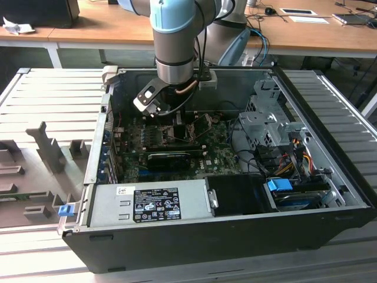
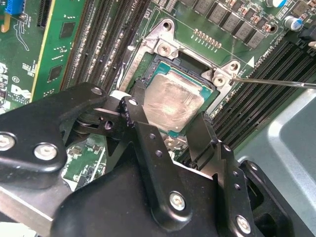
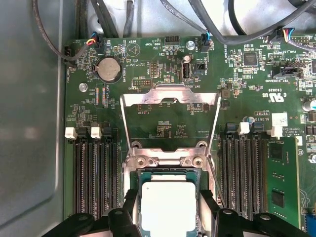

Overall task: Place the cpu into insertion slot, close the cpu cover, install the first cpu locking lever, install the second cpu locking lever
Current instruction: 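Place the cpu into insertion slot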

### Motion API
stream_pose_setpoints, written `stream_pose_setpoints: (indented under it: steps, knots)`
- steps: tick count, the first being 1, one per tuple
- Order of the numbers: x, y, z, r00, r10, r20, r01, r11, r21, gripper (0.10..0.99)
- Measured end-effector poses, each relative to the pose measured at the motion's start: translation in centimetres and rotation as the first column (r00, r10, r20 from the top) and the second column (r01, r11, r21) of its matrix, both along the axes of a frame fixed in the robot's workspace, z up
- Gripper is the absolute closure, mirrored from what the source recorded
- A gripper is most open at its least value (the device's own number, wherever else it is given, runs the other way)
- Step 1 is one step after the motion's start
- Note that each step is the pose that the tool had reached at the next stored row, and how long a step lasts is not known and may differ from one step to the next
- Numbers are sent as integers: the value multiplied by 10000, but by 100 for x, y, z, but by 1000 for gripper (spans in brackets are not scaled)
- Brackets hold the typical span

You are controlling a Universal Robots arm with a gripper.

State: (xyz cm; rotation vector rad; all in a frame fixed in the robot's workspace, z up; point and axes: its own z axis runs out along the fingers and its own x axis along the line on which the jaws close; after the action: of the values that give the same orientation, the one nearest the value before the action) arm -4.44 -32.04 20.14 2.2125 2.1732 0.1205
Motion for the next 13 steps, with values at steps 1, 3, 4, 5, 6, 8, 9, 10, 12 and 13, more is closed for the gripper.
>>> stream_pose_setpoints:
  steps: [1,3,4,5,6,8,9,10,12,13]
  knots:
    - [1,-1,0,10000,1,1,-1,10000,1,486]
    - [0,-4,0,10000,1,0,-1,10000,0,486]
    - [1,-5,0,10000,1,1,-1,10000,0,486]
    - [1,-6,0,10000,1,0,-1,10000,-11,486]
    - [1,-6,-1,10000,2,1,-2,10000,-46,486]
    - [1,-6,0,10000,1,0,-1,9999,-112,486]
    - [1,-6,-1,10000,1,1,-1,9999,-125,486]
    - [1,-5,-1,10000,1,1,-1,9999,-142,486]
    - [1,-6,0,10000,1,0,-1,9999,-145,486]
    - [0,-3,0,10000,-4,0,4,9999,-146,486]
